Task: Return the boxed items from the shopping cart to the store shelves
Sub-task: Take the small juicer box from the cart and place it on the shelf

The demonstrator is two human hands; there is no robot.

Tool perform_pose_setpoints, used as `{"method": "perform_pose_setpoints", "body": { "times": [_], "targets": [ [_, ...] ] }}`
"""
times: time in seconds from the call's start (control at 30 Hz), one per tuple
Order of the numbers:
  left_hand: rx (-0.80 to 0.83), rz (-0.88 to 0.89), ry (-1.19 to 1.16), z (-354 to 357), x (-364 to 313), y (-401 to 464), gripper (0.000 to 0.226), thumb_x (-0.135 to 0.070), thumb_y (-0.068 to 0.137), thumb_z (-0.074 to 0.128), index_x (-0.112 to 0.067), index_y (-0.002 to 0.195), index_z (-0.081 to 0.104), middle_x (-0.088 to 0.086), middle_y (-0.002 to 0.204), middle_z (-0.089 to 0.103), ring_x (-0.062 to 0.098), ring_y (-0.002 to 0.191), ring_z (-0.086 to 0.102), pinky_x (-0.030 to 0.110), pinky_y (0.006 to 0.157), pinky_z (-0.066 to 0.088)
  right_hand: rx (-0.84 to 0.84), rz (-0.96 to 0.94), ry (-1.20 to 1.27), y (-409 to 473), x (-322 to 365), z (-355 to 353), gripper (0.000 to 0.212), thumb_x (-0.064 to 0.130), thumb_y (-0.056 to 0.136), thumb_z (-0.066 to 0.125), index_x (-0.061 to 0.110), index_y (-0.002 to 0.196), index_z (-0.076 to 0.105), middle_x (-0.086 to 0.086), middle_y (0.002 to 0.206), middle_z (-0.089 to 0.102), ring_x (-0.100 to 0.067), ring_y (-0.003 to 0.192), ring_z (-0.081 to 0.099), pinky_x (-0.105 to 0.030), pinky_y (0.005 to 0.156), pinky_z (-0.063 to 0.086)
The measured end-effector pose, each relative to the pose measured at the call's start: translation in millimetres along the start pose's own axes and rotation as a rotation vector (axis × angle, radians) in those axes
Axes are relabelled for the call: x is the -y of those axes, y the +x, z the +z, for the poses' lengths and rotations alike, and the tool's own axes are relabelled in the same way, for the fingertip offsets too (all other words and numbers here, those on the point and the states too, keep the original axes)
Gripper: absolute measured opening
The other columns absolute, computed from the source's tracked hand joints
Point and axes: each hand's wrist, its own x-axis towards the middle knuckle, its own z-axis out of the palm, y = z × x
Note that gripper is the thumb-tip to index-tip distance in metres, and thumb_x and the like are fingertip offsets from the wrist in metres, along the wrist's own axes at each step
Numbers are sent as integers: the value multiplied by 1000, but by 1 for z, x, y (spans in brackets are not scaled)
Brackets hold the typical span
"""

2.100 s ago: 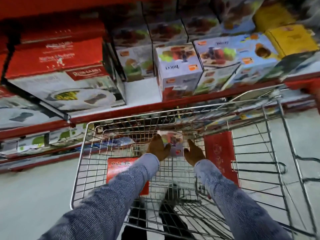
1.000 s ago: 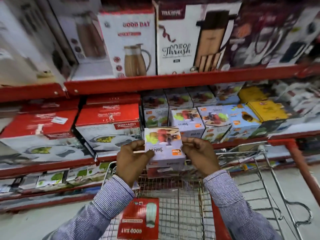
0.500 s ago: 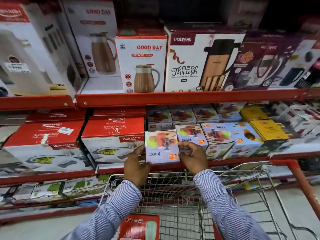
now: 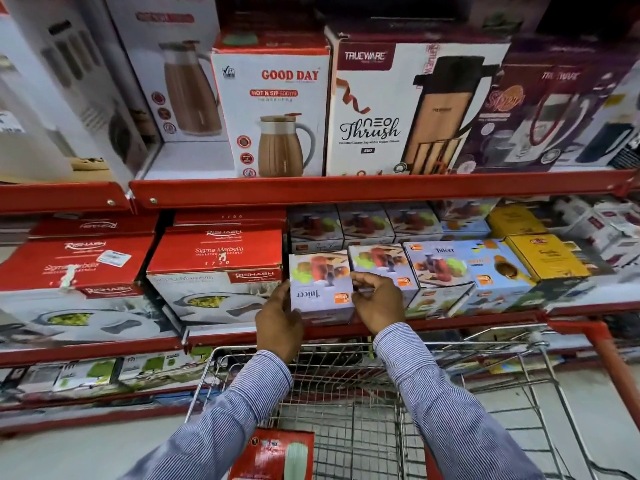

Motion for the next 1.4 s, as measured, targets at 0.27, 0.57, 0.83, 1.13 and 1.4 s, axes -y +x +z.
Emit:
{"method": "perform_pose_setpoints", "body": {
  "times": [0.27,0.57,0.83,1.13,1.4],
  "targets": [
    [-26,140,200,8,-6,5,41,-3,94,47,-15,132,59,19,103,75,35,85,70,37,79,57,-5,-143,-413,-4,18,-2,36,22,85,60,18,120,66,-7,110,73,-29,96,69,-37,87,57],
    [112,228,317,11,-3,15,62,-1,87,53,-12,147,38,20,124,67,32,101,69,38,91,57,112,-333,-754,-11,13,0,43,20,84,54,15,126,56,-6,138,55,-31,100,67,-37,82,56],
    [254,293,317,0,15,9,72,-10,85,58,-19,151,28,18,145,50,36,114,62,40,101,51,140,-367,-849,-32,-15,10,74,18,88,52,16,152,13,-3,163,-3,-29,99,68,-38,74,53],
    [296,33,412,-32,137,-85,73,-37,85,62,-13,147,33,13,152,41,34,141,39,45,116,35,134,-211,-458,-112,-120,61,52,30,91,51,20,140,41,-7,142,50,-25,114,58,-34,89,53],
    [509,-819,143,-38,208,-127,84,-49,75,73,-1,137,41,21,134,58,34,114,59,43,99,49,647,676,15,-176,-182,137,65,53,96,32,-1,117,62,-21,120,67,-37,109,65,-49,97,51]
  ]
}}
